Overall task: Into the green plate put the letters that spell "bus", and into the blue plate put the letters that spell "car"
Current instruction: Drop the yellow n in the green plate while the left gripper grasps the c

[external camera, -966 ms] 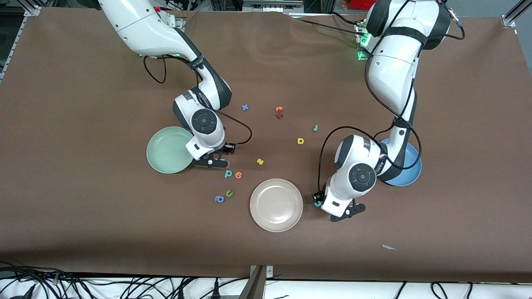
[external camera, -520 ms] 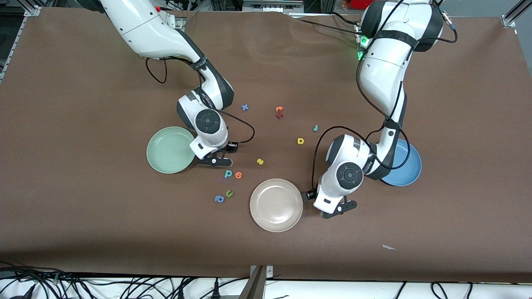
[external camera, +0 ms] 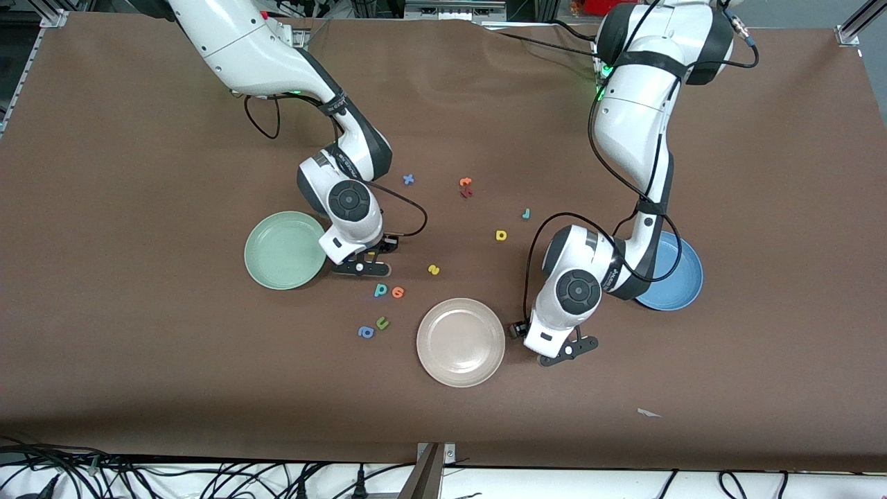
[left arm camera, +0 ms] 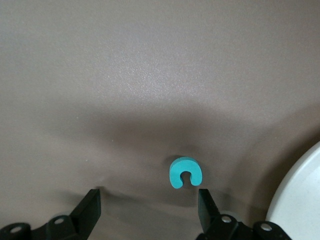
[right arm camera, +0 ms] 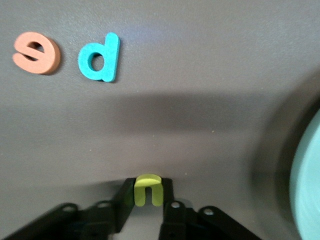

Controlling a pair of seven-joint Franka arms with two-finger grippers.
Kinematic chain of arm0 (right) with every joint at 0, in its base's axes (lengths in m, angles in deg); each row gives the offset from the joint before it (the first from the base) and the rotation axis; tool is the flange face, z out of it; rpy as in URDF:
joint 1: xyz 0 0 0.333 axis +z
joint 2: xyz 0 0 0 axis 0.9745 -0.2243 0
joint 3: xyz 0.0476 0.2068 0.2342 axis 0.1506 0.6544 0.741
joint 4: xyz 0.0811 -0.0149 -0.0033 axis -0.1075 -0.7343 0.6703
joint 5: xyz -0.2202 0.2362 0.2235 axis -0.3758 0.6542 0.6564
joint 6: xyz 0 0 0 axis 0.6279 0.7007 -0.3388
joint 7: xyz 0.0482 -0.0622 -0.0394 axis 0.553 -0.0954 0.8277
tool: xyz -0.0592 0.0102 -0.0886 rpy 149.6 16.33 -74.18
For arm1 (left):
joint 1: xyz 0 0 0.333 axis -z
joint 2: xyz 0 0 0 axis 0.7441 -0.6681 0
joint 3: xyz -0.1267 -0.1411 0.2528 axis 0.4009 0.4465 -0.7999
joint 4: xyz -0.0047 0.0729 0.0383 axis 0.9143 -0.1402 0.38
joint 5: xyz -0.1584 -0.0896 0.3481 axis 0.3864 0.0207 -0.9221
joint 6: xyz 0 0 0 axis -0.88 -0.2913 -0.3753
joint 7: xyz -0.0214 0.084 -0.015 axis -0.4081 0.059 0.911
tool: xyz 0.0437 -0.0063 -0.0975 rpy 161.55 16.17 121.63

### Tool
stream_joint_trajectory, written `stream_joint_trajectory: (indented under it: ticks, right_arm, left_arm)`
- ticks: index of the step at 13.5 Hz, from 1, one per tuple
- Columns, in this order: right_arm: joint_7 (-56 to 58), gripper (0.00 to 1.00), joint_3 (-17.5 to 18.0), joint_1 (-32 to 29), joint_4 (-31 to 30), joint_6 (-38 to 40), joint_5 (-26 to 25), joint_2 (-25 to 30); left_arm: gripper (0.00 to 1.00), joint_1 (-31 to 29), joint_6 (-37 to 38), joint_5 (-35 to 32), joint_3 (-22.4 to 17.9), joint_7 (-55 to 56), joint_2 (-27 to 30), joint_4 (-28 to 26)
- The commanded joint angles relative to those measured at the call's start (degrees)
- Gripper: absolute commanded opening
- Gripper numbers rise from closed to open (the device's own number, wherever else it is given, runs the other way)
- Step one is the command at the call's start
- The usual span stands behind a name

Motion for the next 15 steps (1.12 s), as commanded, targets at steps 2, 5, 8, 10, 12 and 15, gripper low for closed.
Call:
stream_joint_trajectory:
  ticks: [2, 5, 8, 10, 12, 15]
  right_arm:
    - [1.8, 0.02, 0.0, 0.0, -1.4, -0.4, -0.6, 0.6]
    - [6.9, 0.02, -0.4, -1.4, -0.1, 8.0, -0.4, 5.1]
    - [16.7, 0.04, -0.5, -6.3, -0.3, 16.2, 0.7, 10.1]
    - [22.9, 0.06, -0.5, -11.0, -1.2, 18.7, 0.8, 11.6]
    - [27.0, 0.08, -1.0, -13.4, -2.3, 18.1, 0.7, 11.3]
    - [28.6, 0.08, -1.2, -15.2, -7.0, 13.9, 0.8, 11.2]
  left_arm:
    - [0.85, 0.7, -0.3, 0.9, -1.9, 0.9, -1.6, 2.3]
    - [0.83, 0.8, -0.5, 0.9, -2.2, 1.9, -1.7, 2.3]
    - [0.79, 0.8, -1.9, 0.3, -2.2, 2.1, -2.4, 2.1]
    - [0.79, 0.7, -1.9, 0.0, -2.2, 2.1, -2.3, 1.9]
    - [0.81, 0.7, -1.1, 0.2, -2.2, 2.4, -1.4, 2.1]
    - [0.81, 0.8, -1.0, 0.4, -1.9, 5.2, -1.0, 2.5]
